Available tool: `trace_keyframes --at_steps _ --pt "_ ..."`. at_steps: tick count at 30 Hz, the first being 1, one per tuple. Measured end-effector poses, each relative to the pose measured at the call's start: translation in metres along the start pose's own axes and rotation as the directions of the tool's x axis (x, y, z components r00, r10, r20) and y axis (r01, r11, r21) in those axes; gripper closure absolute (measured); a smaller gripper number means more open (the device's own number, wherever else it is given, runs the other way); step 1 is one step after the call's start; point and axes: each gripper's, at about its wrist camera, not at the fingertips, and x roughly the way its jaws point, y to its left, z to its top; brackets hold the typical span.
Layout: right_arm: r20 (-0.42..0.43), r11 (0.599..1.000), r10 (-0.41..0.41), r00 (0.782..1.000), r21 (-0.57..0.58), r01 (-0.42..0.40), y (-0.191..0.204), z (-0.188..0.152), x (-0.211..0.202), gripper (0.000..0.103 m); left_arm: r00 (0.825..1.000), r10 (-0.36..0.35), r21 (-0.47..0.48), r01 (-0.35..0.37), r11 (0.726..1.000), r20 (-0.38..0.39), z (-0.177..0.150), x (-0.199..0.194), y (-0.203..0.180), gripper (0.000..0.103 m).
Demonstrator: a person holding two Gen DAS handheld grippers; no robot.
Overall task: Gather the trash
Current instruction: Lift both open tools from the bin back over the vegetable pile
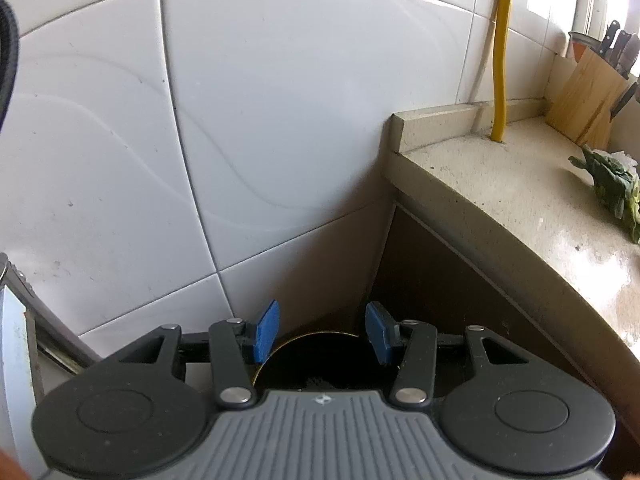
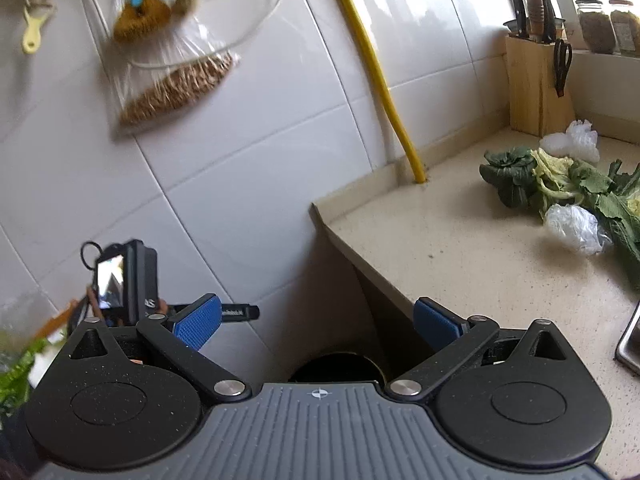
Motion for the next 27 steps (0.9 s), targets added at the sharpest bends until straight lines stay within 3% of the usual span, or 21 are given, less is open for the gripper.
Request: trace_keyframes --at_steps 2,4,6,12,15,17,19,21,23,25,27 --pt "-0.044 0.997 0.079 0.996 -0.001 -0.080 -0.001 -0.003 0.000 0.000 1.000 0.004 0.002 -0.004 1.000 0.007 0.000 -0.001 0.000 0.058" --pt "-0.152 0.980 0.196 0.969 -0.014 -0.200 0.001 -0.003 0.011 0.000 1.000 0.006 0.003 -0.006 1.000 0.017 -0.001 -0.003 0.000 0.058" --pt "-0.220 0.964 0.254 0.942 -0.015 -0.264 0.003 -0.004 0.018 0.000 1.000 0.007 0.004 -0.007 1.000 0.026 -0.001 -0.003 0.000 0.058" --pt "-0.196 0.957 0.289 0.937 0.052 -0.284 -0.018 0.005 0.020 0.000 0.997 0.039 0.029 -0.041 0.999 0.070 -0.002 -0.009 -0.003 0.058" --pt "-0.223 0.950 0.310 0.924 0.108 -0.292 -0.030 0.008 0.026 0.000 0.991 0.065 0.048 -0.071 0.996 0.121 -0.003 -0.015 -0.006 0.058" --pt "-0.238 0.934 0.355 0.904 0.137 -0.331 -0.036 0.009 0.029 0.000 0.983 0.077 0.071 -0.090 0.993 0.167 -0.003 -0.020 -0.009 0.057" --pt "-0.250 0.930 0.362 0.898 0.167 -0.329 -0.045 0.010 0.033 0.000 0.975 0.091 0.100 -0.113 0.989 0.202 -0.003 -0.022 -0.014 0.052" --pt "-0.247 0.938 0.334 0.910 0.176 -0.297 -0.053 0.011 0.033 0.000 0.971 0.099 0.124 -0.127 0.984 0.216 -0.003 -0.022 -0.018 0.049" --pt "-0.184 0.962 0.266 0.946 0.116 -0.248 -0.056 0.020 0.022 0.001 0.967 0.114 0.137 -0.148 0.979 0.227 -0.002 -0.023 -0.022 0.049" --pt "-0.070 0.984 0.175 0.982 -0.005 -0.176 -0.052 0.033 0.003 0.001 0.959 0.128 0.141 -0.167 0.976 0.252 -0.002 -0.029 -0.027 0.049" --pt "0.063 0.989 0.079 0.995 -0.130 -0.070 -0.045 0.044 -0.015 0.000 0.952 0.130 0.127 -0.170 0.977 0.277 0.000 -0.037 -0.033 0.047"
